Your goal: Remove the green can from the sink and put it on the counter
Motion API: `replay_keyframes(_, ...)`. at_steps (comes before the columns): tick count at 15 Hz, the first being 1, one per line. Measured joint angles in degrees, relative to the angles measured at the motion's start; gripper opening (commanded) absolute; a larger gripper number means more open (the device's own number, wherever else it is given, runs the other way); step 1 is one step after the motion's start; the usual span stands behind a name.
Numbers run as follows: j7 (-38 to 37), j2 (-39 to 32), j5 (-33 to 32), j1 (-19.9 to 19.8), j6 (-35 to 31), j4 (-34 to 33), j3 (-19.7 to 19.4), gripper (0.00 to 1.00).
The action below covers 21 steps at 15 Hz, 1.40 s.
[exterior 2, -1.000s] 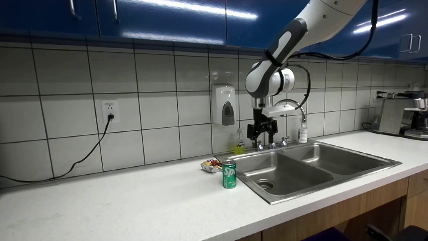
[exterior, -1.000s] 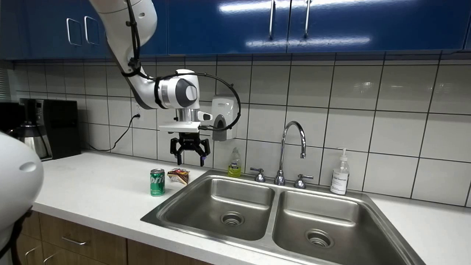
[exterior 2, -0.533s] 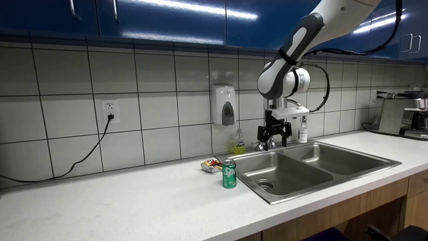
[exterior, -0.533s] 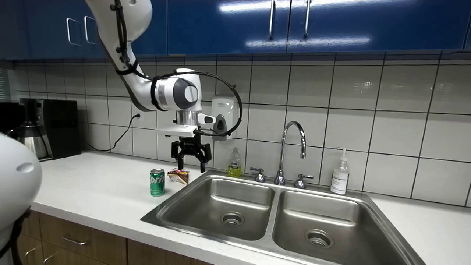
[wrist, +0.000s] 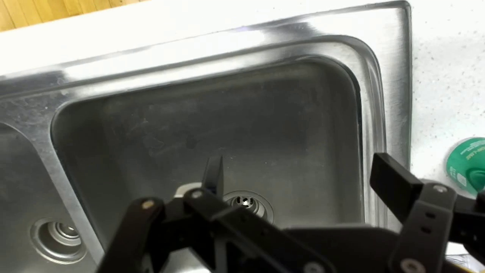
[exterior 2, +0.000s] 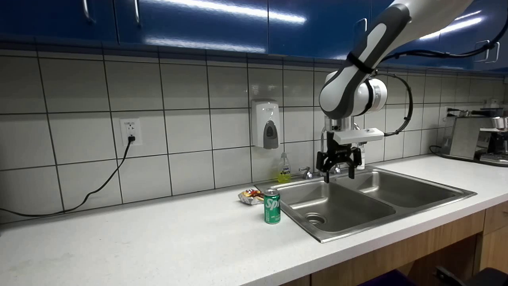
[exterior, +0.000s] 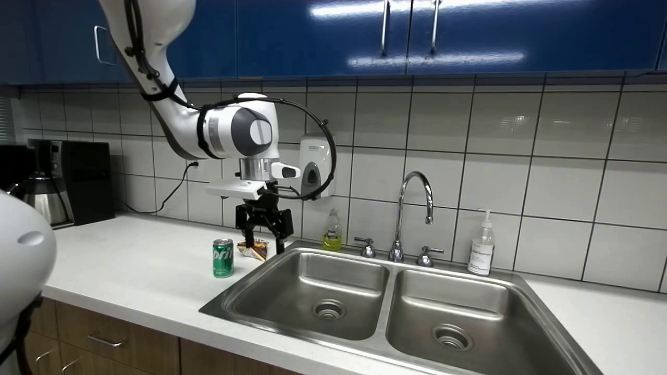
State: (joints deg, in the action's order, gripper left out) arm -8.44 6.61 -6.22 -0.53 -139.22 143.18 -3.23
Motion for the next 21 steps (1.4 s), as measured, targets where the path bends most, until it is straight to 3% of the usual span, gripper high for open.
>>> replay_keyframes(13,-4.5,9.2,-2.4,-2.1,-0.2,8.8,0.1,1.00)
replay_keyframes(21,6.7,9.7,-3.4,-2.3,0.2,9.5,-0.7,1.00)
